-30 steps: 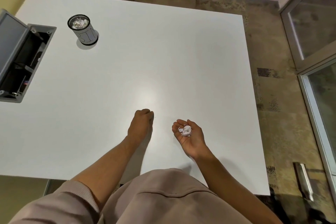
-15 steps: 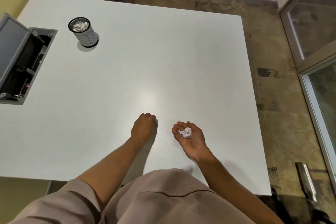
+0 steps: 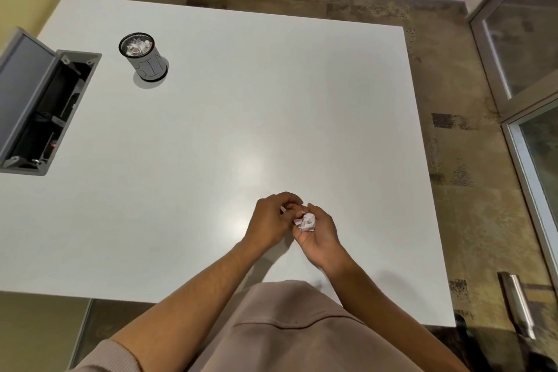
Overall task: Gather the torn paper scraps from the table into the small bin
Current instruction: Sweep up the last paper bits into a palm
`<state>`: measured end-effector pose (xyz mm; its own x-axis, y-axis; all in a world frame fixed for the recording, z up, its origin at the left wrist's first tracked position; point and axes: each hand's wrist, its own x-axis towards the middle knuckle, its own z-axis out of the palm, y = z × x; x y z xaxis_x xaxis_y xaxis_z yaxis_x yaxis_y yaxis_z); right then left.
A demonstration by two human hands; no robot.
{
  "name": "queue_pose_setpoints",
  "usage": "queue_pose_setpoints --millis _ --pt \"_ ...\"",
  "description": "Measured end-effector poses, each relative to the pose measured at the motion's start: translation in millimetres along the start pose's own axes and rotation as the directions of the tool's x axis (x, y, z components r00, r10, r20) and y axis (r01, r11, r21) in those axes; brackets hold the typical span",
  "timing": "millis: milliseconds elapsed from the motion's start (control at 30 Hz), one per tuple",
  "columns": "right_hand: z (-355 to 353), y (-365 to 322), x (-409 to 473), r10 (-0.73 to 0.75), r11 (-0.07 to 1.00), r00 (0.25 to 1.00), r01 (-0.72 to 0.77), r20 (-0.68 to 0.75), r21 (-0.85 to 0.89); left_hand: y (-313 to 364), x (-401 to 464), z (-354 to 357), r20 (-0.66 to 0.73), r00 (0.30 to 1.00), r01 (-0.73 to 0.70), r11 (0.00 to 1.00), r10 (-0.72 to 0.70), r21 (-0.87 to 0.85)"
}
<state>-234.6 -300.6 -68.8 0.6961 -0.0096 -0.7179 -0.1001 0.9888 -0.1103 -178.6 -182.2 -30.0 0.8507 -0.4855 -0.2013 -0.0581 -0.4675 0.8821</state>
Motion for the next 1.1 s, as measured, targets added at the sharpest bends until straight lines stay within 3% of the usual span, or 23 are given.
queue_pose_setpoints --millis 200,367,533,733,1100 --pt "-2 -3 -1 -0.056 0.998 0.995 0.055 -0.077 -0.011 -2 0 4 0.022 0.992 -0.130 0.977 0.128 0.169" --pt "-4 -6 -2 -0.077 0.986 0.996 0.069 -0.046 -0.150 -14 2 -6 -0.129 0.989 -0.058 0.992 0.072 0.111" --pt "-5 -11 -6 -0.076 0.986 0.993 0.062 -0.088 -0.155 -46 5 -22 -0.283 0.959 0.115 0.948 -0.028 0.296" --pt "-12 -14 -4 -0.077 0.984 0.993 0.061 -0.090 -0.166 -68 6 -31 -0.207 0.977 0.159 0.836 -0.057 0.524" --pt "-15 -17 -7 -0.067 0.971 0.991 0.039 -0.114 -0.235 -62 13 -25 -0.063 0.992 -0.027 0.691 0.105 0.722"
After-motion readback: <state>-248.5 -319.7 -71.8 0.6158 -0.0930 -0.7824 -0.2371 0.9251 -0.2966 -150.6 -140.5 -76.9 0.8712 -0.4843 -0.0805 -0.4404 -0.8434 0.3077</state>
